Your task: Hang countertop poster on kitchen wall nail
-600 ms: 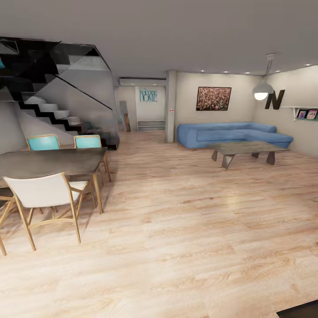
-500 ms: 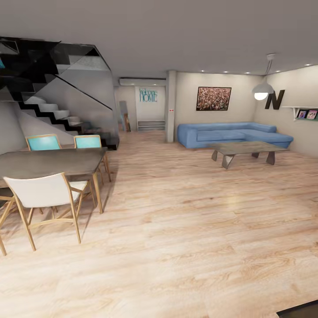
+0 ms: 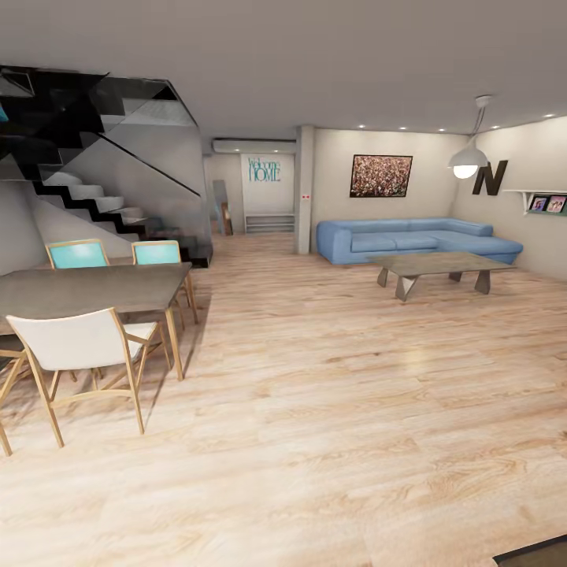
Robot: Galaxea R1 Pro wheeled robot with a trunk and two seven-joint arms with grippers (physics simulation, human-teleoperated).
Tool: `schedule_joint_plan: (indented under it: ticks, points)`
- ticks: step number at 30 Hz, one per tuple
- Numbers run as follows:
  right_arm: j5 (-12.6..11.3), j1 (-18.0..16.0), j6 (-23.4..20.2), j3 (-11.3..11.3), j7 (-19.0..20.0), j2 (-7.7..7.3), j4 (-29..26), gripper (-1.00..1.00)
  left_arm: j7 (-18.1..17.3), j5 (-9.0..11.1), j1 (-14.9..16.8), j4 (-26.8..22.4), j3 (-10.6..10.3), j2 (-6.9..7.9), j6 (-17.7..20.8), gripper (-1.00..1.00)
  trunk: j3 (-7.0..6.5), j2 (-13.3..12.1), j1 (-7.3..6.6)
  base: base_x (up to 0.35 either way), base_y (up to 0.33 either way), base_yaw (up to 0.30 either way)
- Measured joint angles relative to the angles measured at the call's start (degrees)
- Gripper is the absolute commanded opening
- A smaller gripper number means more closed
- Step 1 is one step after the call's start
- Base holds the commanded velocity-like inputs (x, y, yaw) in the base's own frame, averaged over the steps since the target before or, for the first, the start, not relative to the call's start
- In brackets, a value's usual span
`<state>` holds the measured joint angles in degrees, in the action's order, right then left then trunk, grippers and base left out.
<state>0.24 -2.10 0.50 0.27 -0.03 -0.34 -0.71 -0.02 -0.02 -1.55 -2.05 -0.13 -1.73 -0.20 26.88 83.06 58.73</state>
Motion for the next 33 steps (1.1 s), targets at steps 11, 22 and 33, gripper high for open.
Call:
schedule_joint_plan:
  ticks: [11,22,33]
  points:
    - [0.00,-1.98,1.78,-0.32,-0.04,-2.02,-2.06,1.00,0.03,-0.25,-0.86,-2.14,0.18,-0.48,-0.40,1.00,0.00,0.00,0.00,0.000,0.000,0.000]
    - [-0.07,-2.26,11.92,-0.45,-0.13,-3.12,-25.31,1.00,0.02,-0.38,-0.99,-38.00,0.45,-0.48,-0.49,1.00,0.00,0.00,0.00,0.000,0.000,0.000]
    - [-0.01,-1.69,11.97,-0.27,-0.13,-3.15,-25.50,1.00,0.02,-0.37,-0.99,-37.83,0.76,-0.05,-0.56,1.00,0.00,0.00,0.00,0.000,0.000,0.000]
